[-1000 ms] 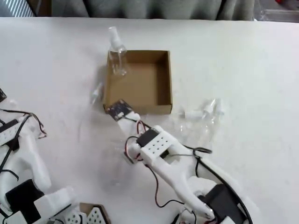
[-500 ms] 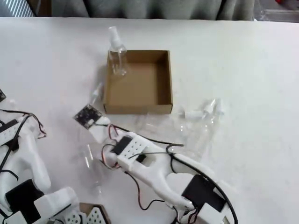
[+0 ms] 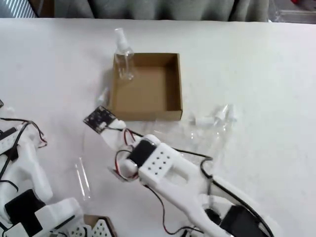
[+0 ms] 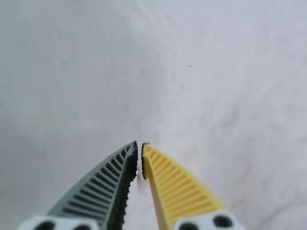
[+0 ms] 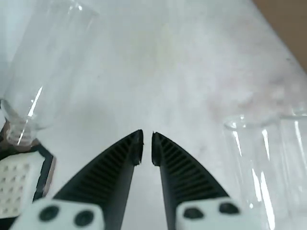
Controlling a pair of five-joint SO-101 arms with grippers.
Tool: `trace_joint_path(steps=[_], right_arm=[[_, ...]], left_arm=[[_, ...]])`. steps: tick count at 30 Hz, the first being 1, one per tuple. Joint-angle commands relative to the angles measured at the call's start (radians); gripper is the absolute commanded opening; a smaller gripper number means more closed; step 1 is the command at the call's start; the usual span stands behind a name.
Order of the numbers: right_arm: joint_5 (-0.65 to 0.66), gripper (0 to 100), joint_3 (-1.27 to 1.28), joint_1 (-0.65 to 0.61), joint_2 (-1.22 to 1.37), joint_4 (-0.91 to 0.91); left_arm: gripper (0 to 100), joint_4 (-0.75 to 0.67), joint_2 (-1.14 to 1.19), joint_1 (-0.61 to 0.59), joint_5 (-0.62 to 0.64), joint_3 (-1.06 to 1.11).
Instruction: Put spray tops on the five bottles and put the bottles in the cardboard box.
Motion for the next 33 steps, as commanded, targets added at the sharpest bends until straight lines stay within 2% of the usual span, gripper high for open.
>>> trace_joint_path(steps=[1,4,8,13,19,25,30,33], right_arm=[[-0.008,1.6,-0.041,-0.001,-0.119,0.117],[-0.006,1.6,-0.04,-0.005,-0.162,0.183],[-0.002,1.6,0.026,-0.044,-0.203,0.186],[-0.002,1.6,0.124,-0.114,-0.236,0.154],[-0.003,1.7,0.273,-0.268,-0.262,-0.088],[-0.008,1.7,0.433,-0.367,-0.311,-0.366],[-0.008,1.7,0.5,-0.384,-0.378,-0.487],[-0.009,1.8,0.539,-0.435,-0.418,-0.544]], left_arm=[[2,-0.021,0.001,-0.036,0.014,-0.075],[2,-0.021,0.001,-0.064,0.041,-0.081],[2,-0.02,0.022,-0.099,0.094,-0.097],[2,-0.005,0.18,-0.108,0.098,-0.209],[2,0.213,0.4,-0.242,0.097,-0.529],[2,0.328,0.541,-0.395,0.086,-0.816],[2,0.442,0.59,-0.423,-0.028,-0.994],[3,0.466,0.604,-0.441,-0.058,-1.065]])
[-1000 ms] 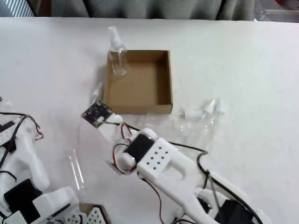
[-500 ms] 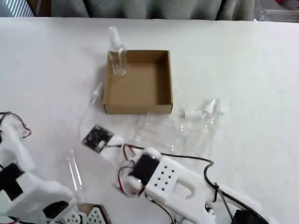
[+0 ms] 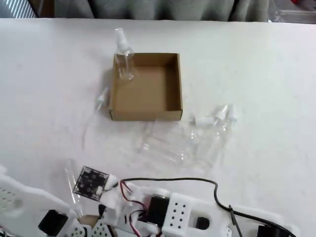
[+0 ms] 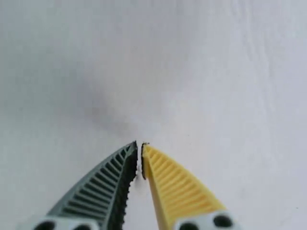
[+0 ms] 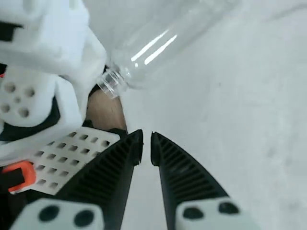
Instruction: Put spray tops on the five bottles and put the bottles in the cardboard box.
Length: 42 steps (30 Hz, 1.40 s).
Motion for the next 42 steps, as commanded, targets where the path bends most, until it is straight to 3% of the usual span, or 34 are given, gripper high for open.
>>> trace_joint_path(steps=[1,7,14,17,23,29,33,37,42], right_arm=[[-0.009,1.8,0.029,-0.059,-0.059,-0.081],[-0.009,1.8,0.123,-0.041,-0.099,-0.16],[-0.002,1.6,0.138,0.22,-0.159,-0.036],[0.0,1.6,0.135,0.354,-0.202,0.019],[0.074,1.6,0.135,0.561,-0.318,0.027],[0.084,1.6,0.133,0.774,-0.384,0.028],[0.089,1.6,0.135,0.984,-0.377,0.128],[0.19,1.6,0.135,1.129,-0.351,0.228],[0.299,1.6,0.14,1.219,-0.297,0.3]], left_arm=[[3,0.046,-0.008,-0.025,-0.051,-0.126],[2,0.187,-0.012,-0.015,-0.255,-0.187],[2,0.468,-0.094,0.117,-0.503,-0.121],[2,0.459,-0.209,0.163,-0.551,0.029],[2,0.305,-0.535,0.248,-0.646,0.473],[2,0.29,-0.817,0.371,-0.872,0.779],[2,0.362,-0.958,0.453,-1.046,0.902],[2,0.502,-1.053,0.572,-1.227,0.991],[2,0.526,-1.086,0.719,-1.284,1.048]])
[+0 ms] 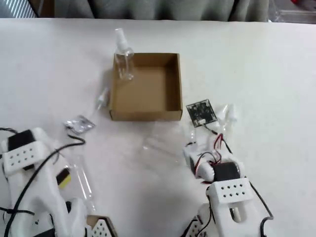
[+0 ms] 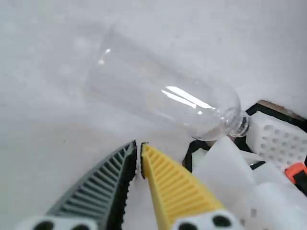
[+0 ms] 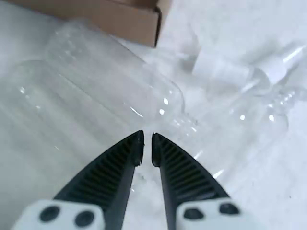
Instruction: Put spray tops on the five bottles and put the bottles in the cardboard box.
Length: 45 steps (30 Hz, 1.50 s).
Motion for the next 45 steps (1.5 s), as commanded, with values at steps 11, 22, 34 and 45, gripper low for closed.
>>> trace_joint_path(steps=[11,22,34,45], right_arm=[[0.064,1.7,-0.008,0.153,0.242,-0.042],[0.064,1.7,-0.011,0.156,0.262,-0.061],[0.064,1.7,-0.011,0.157,0.269,-0.073],[0.064,1.7,-0.011,0.157,0.269,-0.073]], left_arm=[[3,-0.095,-0.035,0.44,-0.072,0.137],[3,-0.187,-0.042,0.768,-0.074,0.224],[3,-0.201,-0.045,0.645,0.08,0.014],[3,0.058,-0.045,0.209,-0.038,-0.307]])
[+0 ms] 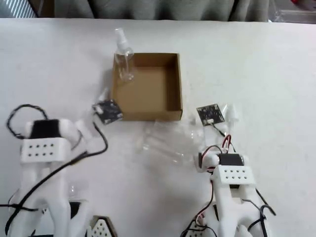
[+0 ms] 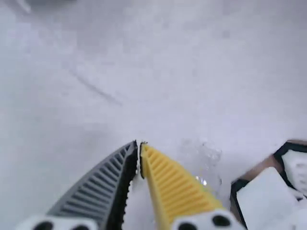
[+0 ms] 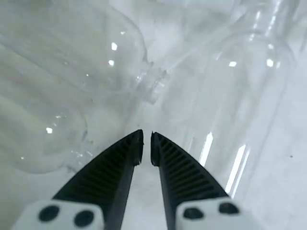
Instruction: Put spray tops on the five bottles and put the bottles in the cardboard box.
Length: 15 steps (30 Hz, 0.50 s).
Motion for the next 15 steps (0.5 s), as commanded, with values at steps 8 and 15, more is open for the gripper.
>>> trace_joint_path(steps=[8,15], right_arm=[[0.012,1.7,-0.011,0.013,0.004,-0.015],[0.012,1.7,-0.008,0.01,0.004,-0.015]], left_arm=[[3,0.198,-0.016,-0.182,-0.341,0.003],[13,0.19,-0.016,-0.179,-0.476,0.063]])
